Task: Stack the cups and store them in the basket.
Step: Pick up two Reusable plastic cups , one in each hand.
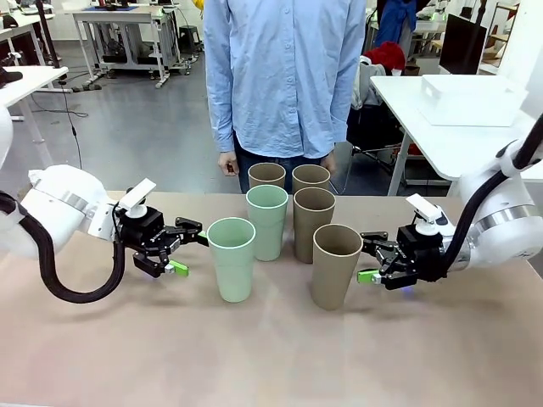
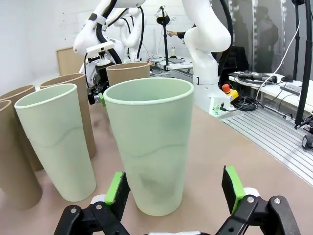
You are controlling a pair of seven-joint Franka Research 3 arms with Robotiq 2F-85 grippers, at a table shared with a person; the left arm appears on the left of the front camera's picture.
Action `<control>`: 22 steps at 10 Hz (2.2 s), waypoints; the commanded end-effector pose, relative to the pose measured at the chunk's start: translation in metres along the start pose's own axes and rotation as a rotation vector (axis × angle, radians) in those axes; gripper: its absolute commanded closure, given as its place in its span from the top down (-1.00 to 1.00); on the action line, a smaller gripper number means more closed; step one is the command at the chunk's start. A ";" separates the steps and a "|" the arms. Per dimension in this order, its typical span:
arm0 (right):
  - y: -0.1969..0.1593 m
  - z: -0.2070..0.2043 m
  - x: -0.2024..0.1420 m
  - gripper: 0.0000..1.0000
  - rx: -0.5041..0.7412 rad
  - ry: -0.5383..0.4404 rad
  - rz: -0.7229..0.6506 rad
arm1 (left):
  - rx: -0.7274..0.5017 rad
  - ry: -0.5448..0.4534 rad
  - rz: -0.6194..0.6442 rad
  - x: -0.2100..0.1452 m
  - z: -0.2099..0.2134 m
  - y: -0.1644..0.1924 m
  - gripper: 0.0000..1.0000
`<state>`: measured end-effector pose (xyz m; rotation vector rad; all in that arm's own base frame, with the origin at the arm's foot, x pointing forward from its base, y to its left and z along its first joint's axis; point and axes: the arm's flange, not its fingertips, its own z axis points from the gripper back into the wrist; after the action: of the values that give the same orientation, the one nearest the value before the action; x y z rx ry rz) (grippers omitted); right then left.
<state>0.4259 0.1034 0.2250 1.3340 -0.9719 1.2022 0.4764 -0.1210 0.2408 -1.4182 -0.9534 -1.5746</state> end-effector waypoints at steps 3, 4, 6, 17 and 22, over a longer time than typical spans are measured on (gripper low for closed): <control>0.003 -0.003 0.001 1.00 0.025 -0.003 0.012 | 0.026 -0.008 -0.014 -0.002 -0.002 0.001 1.00; 0.003 -0.004 0.002 1.00 0.027 -0.012 0.028 | 0.028 -0.039 -0.029 -0.006 -0.006 0.005 1.00; 0.004 -0.008 0.001 1.00 0.023 -0.012 0.044 | 0.029 -0.067 -0.045 -0.009 -0.010 0.008 1.00; 0.010 -0.035 -0.004 1.00 0.031 -0.006 0.050 | -0.030 -0.052 -0.037 -0.027 -0.053 0.024 1.00; 0.006 -0.051 -0.003 1.00 0.023 -0.014 0.045 | -0.042 -0.062 -0.044 -0.029 -0.068 0.029 1.00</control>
<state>0.4148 0.1418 0.2234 1.3789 -0.9686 1.2414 0.4830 -0.1902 0.2166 -1.5055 -0.9485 -1.5835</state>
